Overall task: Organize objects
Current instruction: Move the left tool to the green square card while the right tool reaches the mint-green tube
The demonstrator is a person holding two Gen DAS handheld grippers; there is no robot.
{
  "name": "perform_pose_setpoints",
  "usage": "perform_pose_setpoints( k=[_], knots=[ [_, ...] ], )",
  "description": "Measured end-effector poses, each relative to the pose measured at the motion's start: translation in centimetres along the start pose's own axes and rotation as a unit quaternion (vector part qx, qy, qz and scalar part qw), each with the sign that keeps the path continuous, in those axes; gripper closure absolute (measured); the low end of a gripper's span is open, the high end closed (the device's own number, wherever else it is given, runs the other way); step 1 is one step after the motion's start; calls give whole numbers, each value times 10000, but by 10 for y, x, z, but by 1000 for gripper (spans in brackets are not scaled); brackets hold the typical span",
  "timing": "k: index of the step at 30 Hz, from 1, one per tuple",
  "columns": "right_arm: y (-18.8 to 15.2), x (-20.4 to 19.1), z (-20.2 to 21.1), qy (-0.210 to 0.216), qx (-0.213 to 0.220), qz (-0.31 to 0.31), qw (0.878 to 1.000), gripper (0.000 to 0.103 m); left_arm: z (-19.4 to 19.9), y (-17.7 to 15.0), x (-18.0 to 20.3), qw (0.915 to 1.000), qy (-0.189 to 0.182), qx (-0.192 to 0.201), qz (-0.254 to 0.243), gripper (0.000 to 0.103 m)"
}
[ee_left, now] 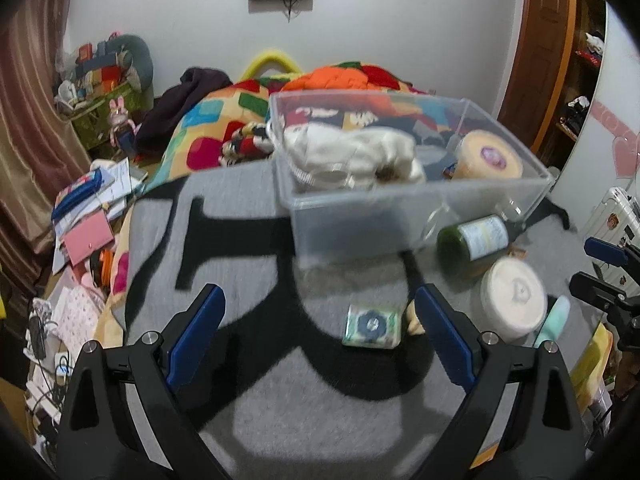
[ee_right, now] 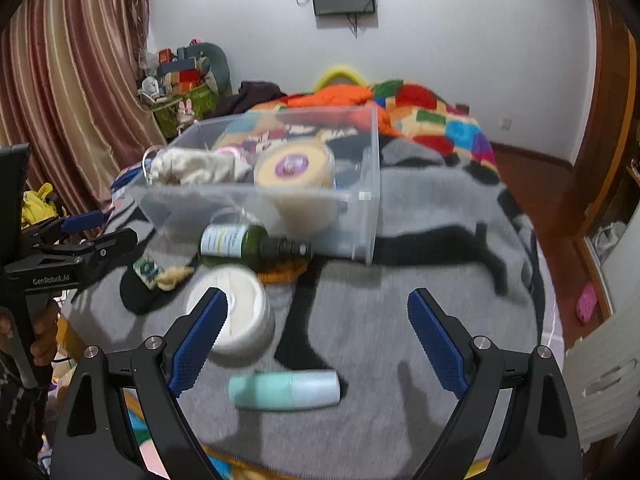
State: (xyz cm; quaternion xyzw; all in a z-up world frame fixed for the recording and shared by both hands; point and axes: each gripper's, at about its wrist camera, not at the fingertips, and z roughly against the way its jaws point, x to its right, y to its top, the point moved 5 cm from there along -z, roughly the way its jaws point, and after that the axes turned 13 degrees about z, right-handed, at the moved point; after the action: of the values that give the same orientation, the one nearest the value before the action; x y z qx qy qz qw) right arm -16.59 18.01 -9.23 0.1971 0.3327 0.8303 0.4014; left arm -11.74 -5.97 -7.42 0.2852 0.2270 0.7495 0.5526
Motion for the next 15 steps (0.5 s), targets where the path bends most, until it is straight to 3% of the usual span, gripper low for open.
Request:
perform_pose_setpoints(
  k=[5,15],
  knots=[
    [-16,-5,-6,29,-198,16,9998,13,-7,-15,-8,9998,37,-191,88,6],
    [-38,-13,-14,219,-428,-65,9988,13,-11,-29,-12,9997,141,-201,2,7]
  ],
)
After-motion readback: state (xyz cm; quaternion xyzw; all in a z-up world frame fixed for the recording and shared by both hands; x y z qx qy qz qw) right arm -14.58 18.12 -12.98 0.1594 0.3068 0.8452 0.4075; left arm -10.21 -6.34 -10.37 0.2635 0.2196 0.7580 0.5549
